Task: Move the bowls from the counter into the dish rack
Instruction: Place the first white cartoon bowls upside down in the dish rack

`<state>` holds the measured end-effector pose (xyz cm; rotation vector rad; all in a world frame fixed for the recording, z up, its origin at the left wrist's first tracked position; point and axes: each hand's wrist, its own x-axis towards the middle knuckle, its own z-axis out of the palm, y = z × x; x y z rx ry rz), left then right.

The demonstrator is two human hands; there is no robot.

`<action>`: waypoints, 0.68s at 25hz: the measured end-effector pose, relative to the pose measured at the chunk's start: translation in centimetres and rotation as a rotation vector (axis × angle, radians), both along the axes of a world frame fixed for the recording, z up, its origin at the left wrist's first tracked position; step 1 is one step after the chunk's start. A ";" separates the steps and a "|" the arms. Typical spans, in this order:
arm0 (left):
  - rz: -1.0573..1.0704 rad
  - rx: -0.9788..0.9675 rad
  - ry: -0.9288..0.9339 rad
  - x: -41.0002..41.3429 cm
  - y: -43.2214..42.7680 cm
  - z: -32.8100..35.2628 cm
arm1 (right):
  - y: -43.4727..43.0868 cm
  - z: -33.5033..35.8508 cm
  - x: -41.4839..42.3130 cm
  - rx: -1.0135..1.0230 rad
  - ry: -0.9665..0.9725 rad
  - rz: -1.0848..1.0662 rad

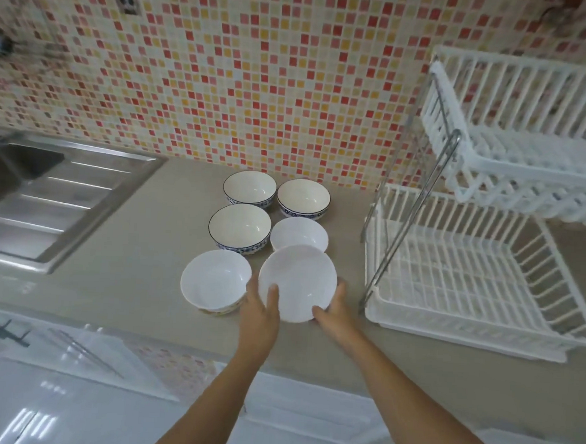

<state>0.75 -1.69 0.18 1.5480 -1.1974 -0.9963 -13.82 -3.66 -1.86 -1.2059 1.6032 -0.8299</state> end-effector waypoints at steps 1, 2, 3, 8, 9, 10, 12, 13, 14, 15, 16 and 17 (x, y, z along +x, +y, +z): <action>0.008 -0.024 0.062 0.0 -0.2 1.3 | -0.3 1.4 0.0 -0.052 -0.017 -0.019; 0.011 -0.046 0.119 0.0 -0.7 2.9 | -0.7 3.1 0.0 -0.119 -0.044 -0.044; 0.011 -0.064 0.165 0.1 -1.2 4.9 | -1.1 5.5 0.0 -0.162 -0.089 -0.066; -0.012 -0.314 0.453 -0.4 -3.6 16.3 | -2.1 19.0 -0.4 -0.394 -0.360 0.026; -0.033 -0.367 0.522 -0.6 -3.6 18.4 | -1.7 21.5 -0.8 -0.449 -0.384 0.061; -0.060 -0.414 0.591 -0.9 -3.5 20.4 | -1.2 23.6 -1.3 -0.509 -0.397 0.091; -0.131 -0.526 0.648 -2.0 -3.1 24.3 | -0.4 27.6 -2.8 -0.630 -0.359 0.121; -0.173 -0.577 0.641 -2.8 -3.1 25.9 | 0.0 29.3 -3.9 -0.673 -0.335 0.121; -0.220 -0.619 0.613 -3.8 -3.1 27.5 | 0.6 31.0 -5.3 -0.720 -0.320 0.125; -0.266 -0.649 0.563 -5.0 -3.1 28.9 | 1.0 32.5 -7.1 -0.767 -0.284 0.125; -0.314 -0.669 0.490 -6.3 -3.1 30.4 | 1.5 33.9 -9.1 -0.812 -0.243 0.124; -0.353 -0.675 0.401 -7.6 -3.2 31.6 | 1.9 35.0 -11.1 -0.839 -0.198 0.113</action>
